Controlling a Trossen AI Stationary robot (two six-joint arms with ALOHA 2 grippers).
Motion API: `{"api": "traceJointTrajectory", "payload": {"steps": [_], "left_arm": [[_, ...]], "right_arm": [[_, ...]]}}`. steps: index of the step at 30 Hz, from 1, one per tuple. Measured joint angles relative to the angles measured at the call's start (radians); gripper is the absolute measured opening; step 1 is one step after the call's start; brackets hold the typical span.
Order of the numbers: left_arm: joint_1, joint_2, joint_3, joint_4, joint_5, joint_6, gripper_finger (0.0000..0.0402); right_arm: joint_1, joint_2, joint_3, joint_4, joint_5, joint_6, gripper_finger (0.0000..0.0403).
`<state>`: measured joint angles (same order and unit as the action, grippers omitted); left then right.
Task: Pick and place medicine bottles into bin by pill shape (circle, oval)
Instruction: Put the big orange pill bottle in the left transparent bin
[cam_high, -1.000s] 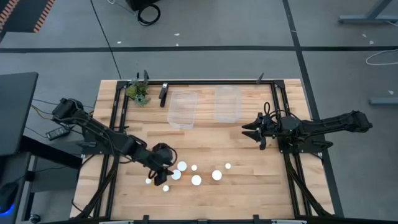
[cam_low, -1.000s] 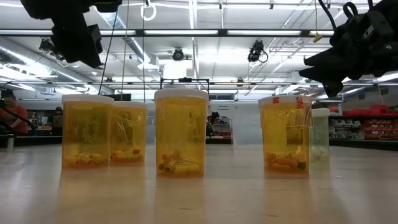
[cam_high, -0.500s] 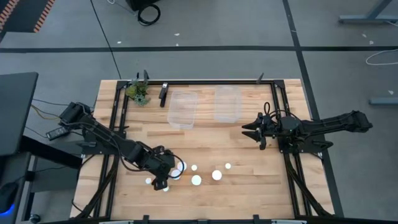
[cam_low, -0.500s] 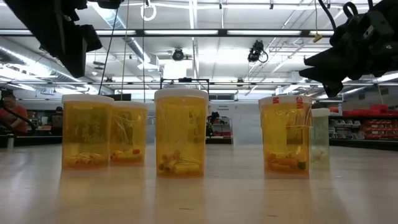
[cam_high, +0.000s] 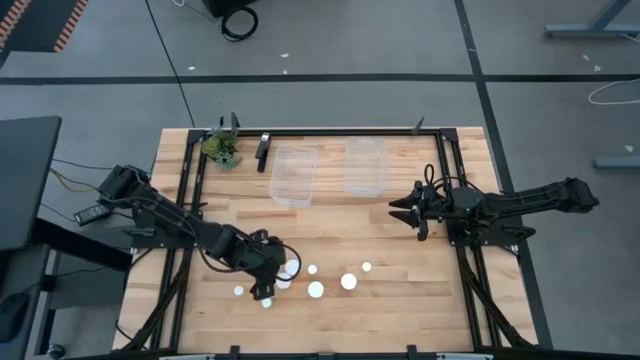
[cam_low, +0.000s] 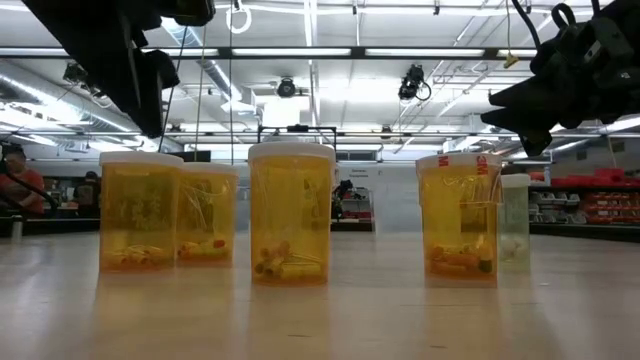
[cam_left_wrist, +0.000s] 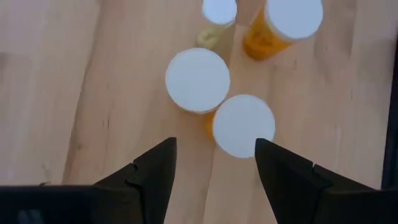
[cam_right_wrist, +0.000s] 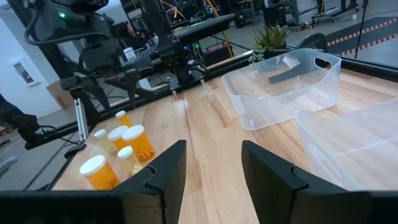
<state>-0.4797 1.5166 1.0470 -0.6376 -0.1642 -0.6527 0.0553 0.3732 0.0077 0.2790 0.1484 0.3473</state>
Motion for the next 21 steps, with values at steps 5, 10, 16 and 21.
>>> {"api": "traceJointTrajectory", "payload": {"steps": [5, 10, 16, 21], "left_arm": [[0.013, 0.013, 0.022, 0.001, -0.006, -0.107, 0.0213], [0.008, 0.052, 0.087, -0.017, -0.005, -0.183, 0.0192], [0.004, 0.122, 0.19, -0.137, -0.008, -0.246, 0.0188], [0.0, 0.191, 0.293, -0.254, -0.008, -0.288, 0.0188]], "right_arm": [[0.0, 0.0, 0.0, -0.001, 0.0, 0.0, 0.0161], [-0.001, -0.001, 0.0, -0.003, 0.0, 0.0, 0.0161], [0.0, 0.012, 0.0, -0.022, 0.0, 0.0, 0.0161], [-0.001, 0.02, 0.0, -0.046, 0.0, 0.0, 0.0161]]}}
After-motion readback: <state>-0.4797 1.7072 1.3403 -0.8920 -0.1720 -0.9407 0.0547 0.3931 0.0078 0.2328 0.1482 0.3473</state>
